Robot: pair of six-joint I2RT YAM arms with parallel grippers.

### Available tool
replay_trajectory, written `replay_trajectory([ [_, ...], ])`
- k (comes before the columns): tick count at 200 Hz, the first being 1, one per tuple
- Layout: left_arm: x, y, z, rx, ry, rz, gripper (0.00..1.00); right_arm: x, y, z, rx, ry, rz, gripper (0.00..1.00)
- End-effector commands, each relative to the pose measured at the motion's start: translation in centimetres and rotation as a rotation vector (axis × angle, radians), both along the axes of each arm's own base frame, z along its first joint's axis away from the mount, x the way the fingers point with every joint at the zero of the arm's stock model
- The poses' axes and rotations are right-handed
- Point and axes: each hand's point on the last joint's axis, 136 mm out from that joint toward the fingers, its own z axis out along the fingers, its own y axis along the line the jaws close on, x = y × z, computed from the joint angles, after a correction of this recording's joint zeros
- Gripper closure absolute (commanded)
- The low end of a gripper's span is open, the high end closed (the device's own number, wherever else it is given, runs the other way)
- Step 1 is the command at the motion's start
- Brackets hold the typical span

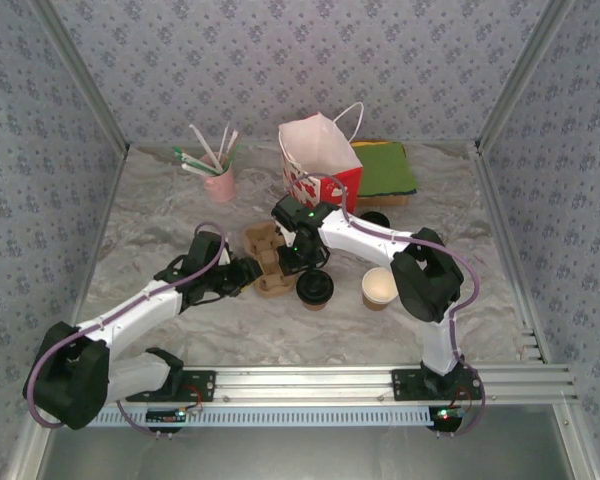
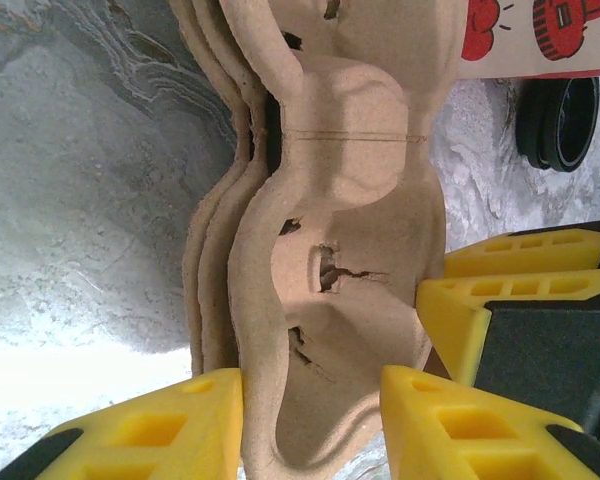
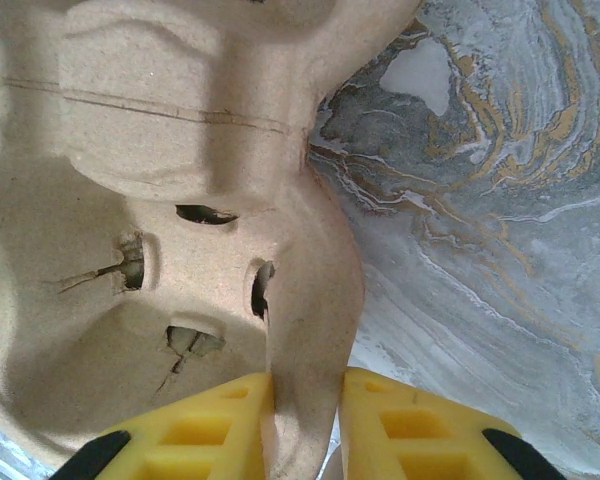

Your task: Pack the takeout coffee

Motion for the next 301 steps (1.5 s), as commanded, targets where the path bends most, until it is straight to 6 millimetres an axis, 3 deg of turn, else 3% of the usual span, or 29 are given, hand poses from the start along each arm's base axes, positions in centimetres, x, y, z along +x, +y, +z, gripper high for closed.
replay_trajectory([
  [1, 0.5, -1.1, 1.1, -0.073, -0.03, -0.022, 0.6, -0.9, 0.8, 0.1, 0.03, 0.043, 0.012, 0.76],
  [43, 0.5, -1.0, 1.6, -0.088, -0.051, -0.006, 0.6, -1.0, 0.8, 0.1, 0.03, 0.046, 0.012, 0.76],
  [90, -0.1, 0.5, 0.2, -0.007, -0.008, 0.033, 0.59, -1.0, 0.7, -0.1, 0.027, 0.047, 0.012, 0.76],
  [202, -0.4, 1.3, -1.3, 0.055, 0.053, 0.052, 0.58, -1.2, 0.6, -0.2, 0.019, 0.047, 0.01, 0.76],
  [246, -0.1, 0.8, -0.4, 0.028, 0.022, 0.04, 0.59, -1.3, 0.5, -0.3, 0.014, 0.049, 0.011, 0.76],
  [301, -0.4, 2.0, -0.1, 0.075, 0.01, 0.069, 0.59, -1.3, 0.5, -0.4, 0.012, 0.05, 0.009, 0.76],
])
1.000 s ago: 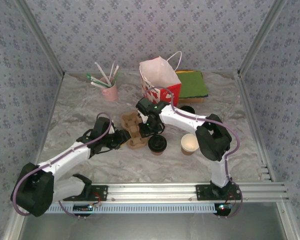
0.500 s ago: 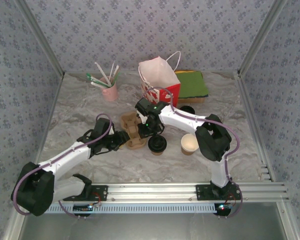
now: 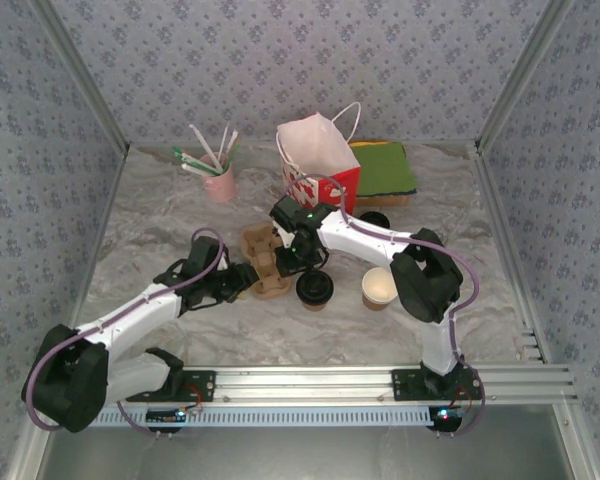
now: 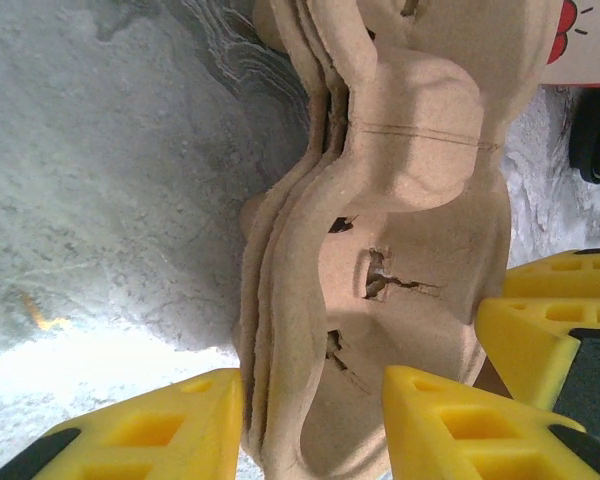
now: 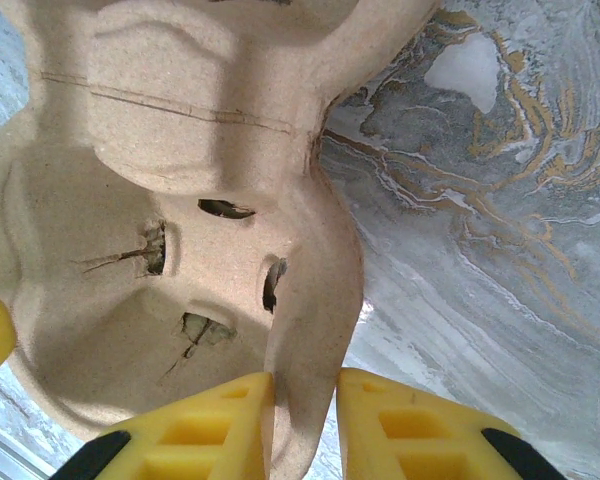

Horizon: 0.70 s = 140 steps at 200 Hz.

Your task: Pack the takeout coffee

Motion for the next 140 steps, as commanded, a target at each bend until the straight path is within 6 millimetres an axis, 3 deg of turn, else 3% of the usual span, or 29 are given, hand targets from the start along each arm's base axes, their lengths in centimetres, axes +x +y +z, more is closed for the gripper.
replay_trajectory([
  [1, 0.5, 0.5, 1.5, 0.018, -0.04, 0.014, 0.59, -0.8, -0.3, -0.6, -0.017, 0.036, -0.006, 0.76],
  [140, 0.9, -1.3, 2.2, -0.059, -0.064, -0.039, 0.62, -0.7, -0.2, -0.7, -0.017, 0.039, -0.005, 0.76],
])
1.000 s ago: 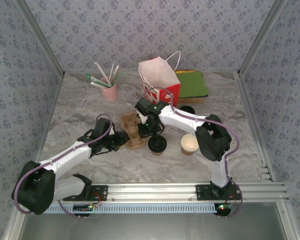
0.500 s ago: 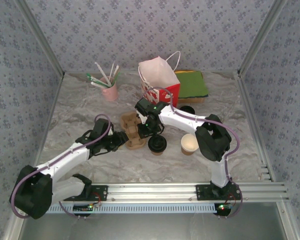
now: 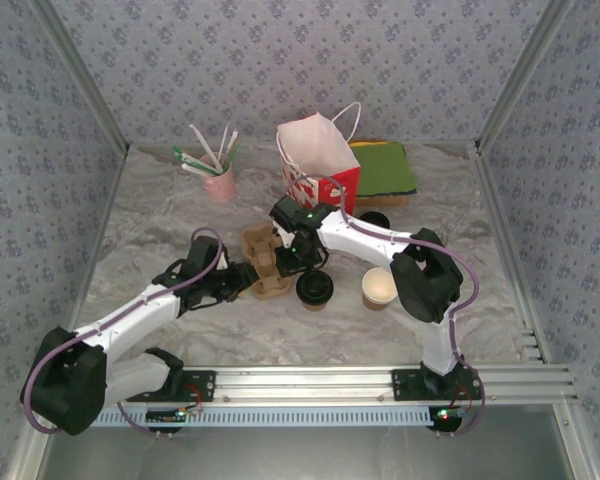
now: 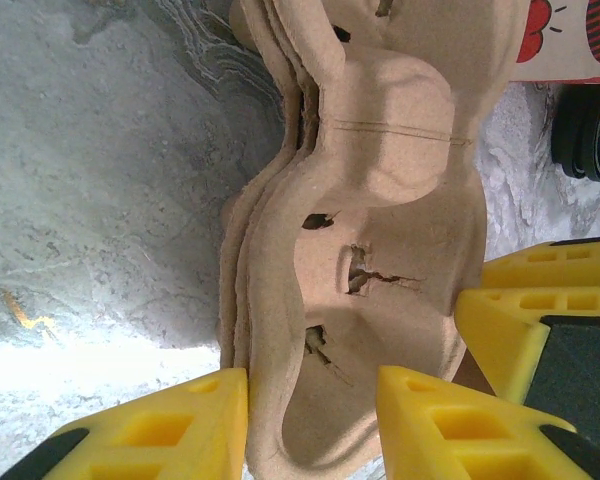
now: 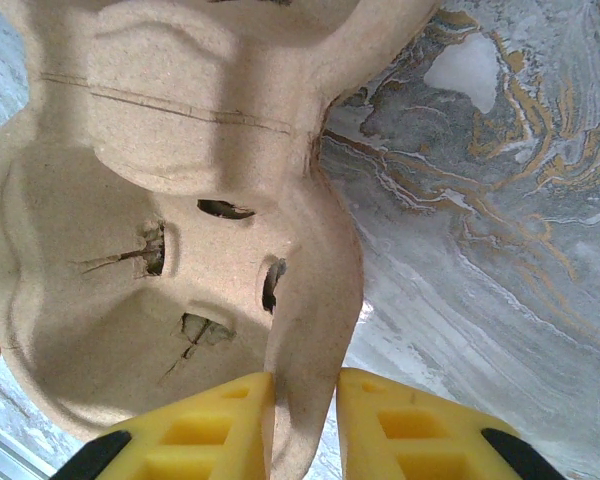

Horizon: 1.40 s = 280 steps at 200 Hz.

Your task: Pack the takeout coffee

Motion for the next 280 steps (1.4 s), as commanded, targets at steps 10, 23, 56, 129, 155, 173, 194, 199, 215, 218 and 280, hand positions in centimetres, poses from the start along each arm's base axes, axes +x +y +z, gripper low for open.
replay_trajectory([
  [10, 0.9, -1.1, 1.9, -0.045, -0.057, -0.032, 0.62, -0.7, -0.2, -0.7, -0.014, 0.04, -0.004, 0.76],
  [23, 1.1, -1.4, 2.1, -0.066, -0.067, -0.038, 0.63, -0.6, -0.2, -0.7, -0.014, 0.039, -0.005, 0.76],
  [56, 1.1, -1.8, 1.6, -0.082, -0.05, -0.047, 0.63, -0.6, -0.1, -0.5, -0.008, 0.039, -0.004, 0.76],
  [129, 1.3, -2.3, 1.9, -0.121, -0.072, -0.057, 0.62, -0.8, 0.1, -0.5, 0.0, 0.042, 0.003, 0.77],
  [155, 1.3, -2.3, 2.8, -0.136, -0.106, -0.059, 0.62, -0.8, 0.2, -0.4, 0.0, 0.042, 0.002, 0.77],
  [173, 1.2, -2.2, 2.9, -0.136, -0.115, -0.063, 0.62, -0.8, 0.2, -0.4, 0.001, 0.045, 0.003, 0.77],
  [194, 1.1, -2.4, 2.7, -0.142, -0.111, -0.074, 0.62, -0.9, 0.2, -0.4, 0.003, 0.046, 0.005, 0.77],
  [199, 1.2, -2.4, 2.6, -0.141, -0.109, -0.075, 0.62, -0.9, 0.2, -0.4, 0.004, 0.046, 0.005, 0.77],
  [215, 1.2, -2.5, 2.3, -0.135, -0.103, -0.082, 0.62, -0.9, 0.3, -0.2, 0.011, 0.047, 0.006, 0.77],
  [218, 1.2, -2.5, 2.2, -0.133, -0.101, -0.083, 0.62, -0.9, 0.3, -0.2, 0.011, 0.048, 0.006, 0.77],
  [280, 0.6, -0.7, 0.6, -0.013, -0.06, -0.056, 0.62, -1.0, 0.4, -0.1, 0.012, 0.047, 0.006, 0.77],
])
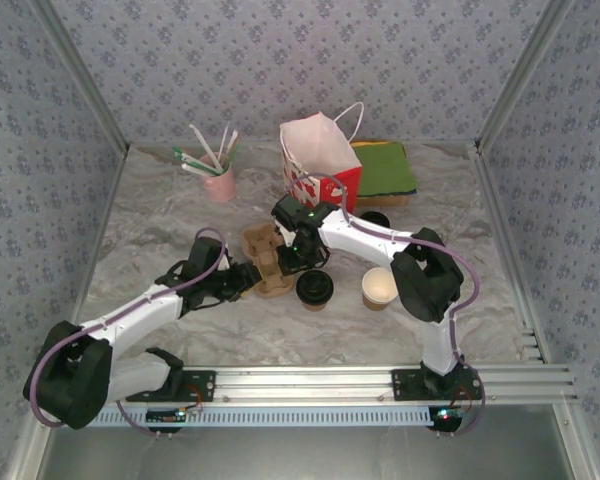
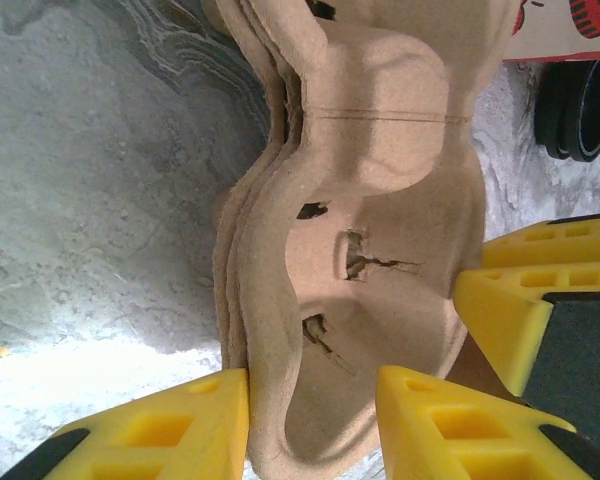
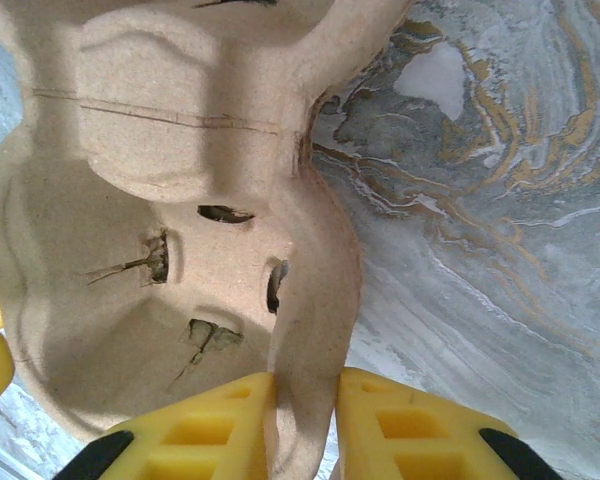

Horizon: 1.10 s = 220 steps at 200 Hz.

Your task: Pack the takeout coffee

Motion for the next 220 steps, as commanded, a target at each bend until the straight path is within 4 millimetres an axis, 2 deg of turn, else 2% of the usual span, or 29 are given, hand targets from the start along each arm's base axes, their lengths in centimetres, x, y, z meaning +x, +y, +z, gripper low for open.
replay_trajectory([
  [1, 0.4, 0.1, 1.0, 0.022, -0.037, -0.01, 0.62, -1.4, 0.8, 0.0, 0.022, 0.053, 0.017, 0.77],
  [147, 1.0, 0.1, 1.4, 0.026, -0.051, 0.002, 0.62, -1.4, 0.6, -0.3, 0.014, 0.055, 0.014, 0.77],
  [220, 1.1, -0.8, 2.0, -0.019, -0.063, -0.025, 0.62, -1.4, 0.6, -0.3, 0.012, 0.056, 0.016, 0.77],
])
